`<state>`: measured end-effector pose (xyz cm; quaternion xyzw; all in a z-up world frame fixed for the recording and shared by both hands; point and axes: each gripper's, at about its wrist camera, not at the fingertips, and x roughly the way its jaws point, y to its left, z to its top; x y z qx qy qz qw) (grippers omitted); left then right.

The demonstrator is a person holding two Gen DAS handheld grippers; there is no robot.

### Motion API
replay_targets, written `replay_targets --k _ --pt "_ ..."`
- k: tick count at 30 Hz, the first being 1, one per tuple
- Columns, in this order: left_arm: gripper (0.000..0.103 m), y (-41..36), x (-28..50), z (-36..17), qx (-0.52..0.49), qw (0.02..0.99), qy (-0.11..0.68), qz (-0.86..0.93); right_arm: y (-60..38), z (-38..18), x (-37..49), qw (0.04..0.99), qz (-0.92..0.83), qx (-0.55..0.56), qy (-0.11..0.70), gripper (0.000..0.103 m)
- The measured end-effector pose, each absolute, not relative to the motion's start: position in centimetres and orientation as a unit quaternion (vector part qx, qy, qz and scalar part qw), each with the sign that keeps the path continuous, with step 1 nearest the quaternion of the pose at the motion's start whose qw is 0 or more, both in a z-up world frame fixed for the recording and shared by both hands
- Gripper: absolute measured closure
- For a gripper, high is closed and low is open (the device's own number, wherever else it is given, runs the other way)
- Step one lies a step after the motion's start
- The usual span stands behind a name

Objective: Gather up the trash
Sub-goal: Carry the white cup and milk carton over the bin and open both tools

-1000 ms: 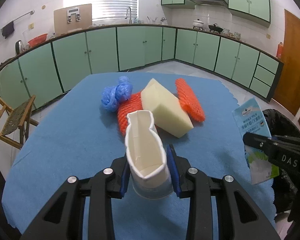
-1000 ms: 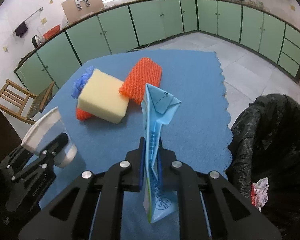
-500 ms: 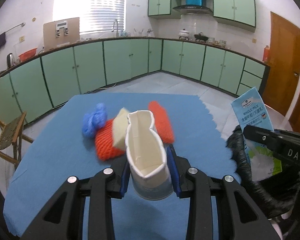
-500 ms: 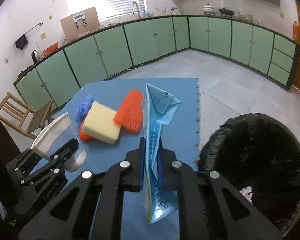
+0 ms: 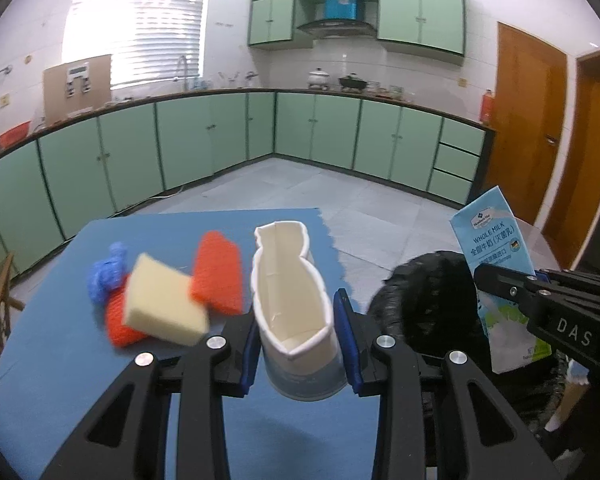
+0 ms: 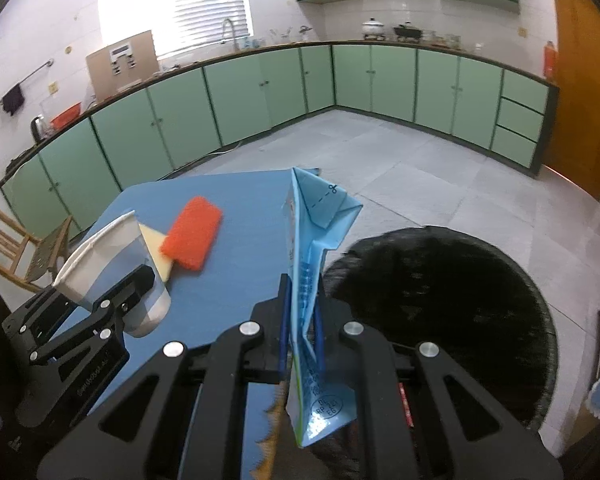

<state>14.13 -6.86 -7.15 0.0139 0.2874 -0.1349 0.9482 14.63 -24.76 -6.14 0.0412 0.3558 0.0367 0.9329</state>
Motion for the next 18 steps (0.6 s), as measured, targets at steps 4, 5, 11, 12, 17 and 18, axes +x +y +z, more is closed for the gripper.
replay_targets --k 4,5,11,12,17,18 --pt "0.069 -9.3 14.2 -7.2 0.018 0.945 0.288 -0.156 -27.5 -6.2 14.2 0.934 0.014 0.046 0.354 0.094" --pt "0.069 -10.1 14.3 -7.3 0.019 0.943 0.289 -0.163 -28.2 -6.3 14.1 0.934 0.008 0.048 0.353 0.094" --pt "0.069 -13.6 14.9 -7.6 0.025 0.937 0.288 -0.194 -31.8 -7.2 13.8 0.931 -0.022 0.053 0.36 0.094" --pt "0.069 -14.2 14.9 -7.7 0.026 0.936 0.288 -0.2 -32.3 -7.4 13.7 0.931 -0.026 0.054 0.36 0.094" --pt "0.069 -17.2 15.1 -8.1 0.034 0.931 0.285 -0.225 -34.8 -8.4 13.6 0.928 -0.044 0.058 0.366 0.094" --pt "0.069 -18.0 15.2 -8.3 0.036 0.93 0.284 -0.231 -35.3 -8.6 13.6 0.927 -0.048 0.059 0.367 0.094"
